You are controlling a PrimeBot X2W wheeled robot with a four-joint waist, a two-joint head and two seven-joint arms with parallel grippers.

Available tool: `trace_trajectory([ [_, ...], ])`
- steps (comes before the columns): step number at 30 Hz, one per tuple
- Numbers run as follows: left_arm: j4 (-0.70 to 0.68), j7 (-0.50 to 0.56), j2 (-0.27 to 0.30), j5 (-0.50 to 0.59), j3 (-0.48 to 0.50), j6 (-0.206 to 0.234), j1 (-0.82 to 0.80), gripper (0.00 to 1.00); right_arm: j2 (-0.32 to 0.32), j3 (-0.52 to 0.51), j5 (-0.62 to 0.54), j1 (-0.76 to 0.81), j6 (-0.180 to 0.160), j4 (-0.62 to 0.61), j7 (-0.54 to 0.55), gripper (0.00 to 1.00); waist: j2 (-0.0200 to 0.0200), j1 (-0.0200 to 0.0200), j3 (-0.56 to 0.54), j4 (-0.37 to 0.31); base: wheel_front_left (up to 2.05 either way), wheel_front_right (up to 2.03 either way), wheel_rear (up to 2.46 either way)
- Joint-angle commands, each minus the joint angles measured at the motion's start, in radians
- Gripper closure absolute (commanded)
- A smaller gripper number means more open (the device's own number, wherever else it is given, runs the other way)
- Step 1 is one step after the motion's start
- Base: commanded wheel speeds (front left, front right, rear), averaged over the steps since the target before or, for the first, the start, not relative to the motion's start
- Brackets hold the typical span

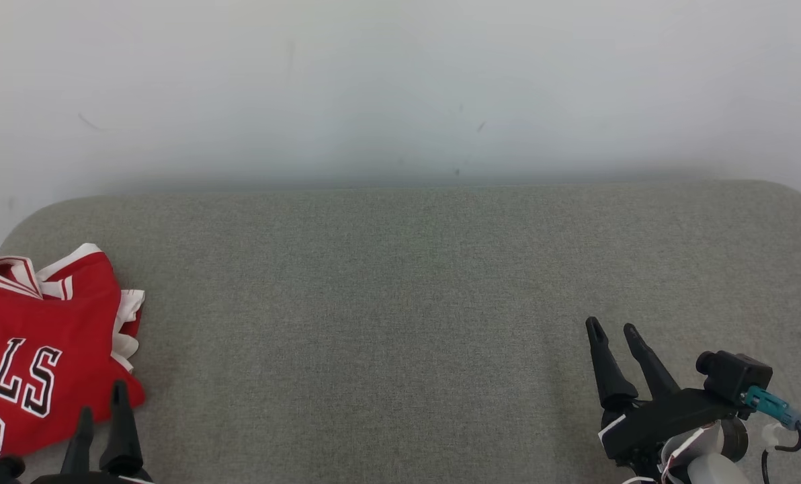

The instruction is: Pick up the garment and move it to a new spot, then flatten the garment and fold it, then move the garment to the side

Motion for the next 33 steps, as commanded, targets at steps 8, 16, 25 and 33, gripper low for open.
trace_trajectory([
  [8, -0.025, -0.002, 0.028, 0.111, -0.018, 0.021, 0.006, 0.0, -0.007, -0.008, -0.101, -0.031, 0.0, 0.0, 0.006, 0.0, -0.0001, 0.0, -0.005, -0.003, 0.0, 0.0, 0.0],
  [16, -0.018, 0.005, 0.041, 0.186, -0.044, 0.023, 0.015, 0.0, -0.008, -0.003, -0.175, -0.032, 0.0, 0.024, 0.022, 0.0, -0.0001, 0.0, -0.007, -0.009, 0.0, 0.0, 0.0],
  [25, -0.017, -0.016, 0.053, 0.255, -0.049, 0.041, 0.019, 0.0, -0.009, -0.008, -0.255, -0.042, 0.0, 0.028, -0.014, 0.0, -0.0001, 0.0, -0.008, -0.015, 0.0, 0.0, 0.0],
  [33, -0.022, -0.036, 0.067, 0.319, -0.061, 0.055, 0.022, 0.0, -0.009, -0.029, -0.313, -0.049, 0.0, 0.042, -0.036, 0.0, -0.0001, 0.0, -0.011, -0.019, 0.0, 0.0, 0.0],
])
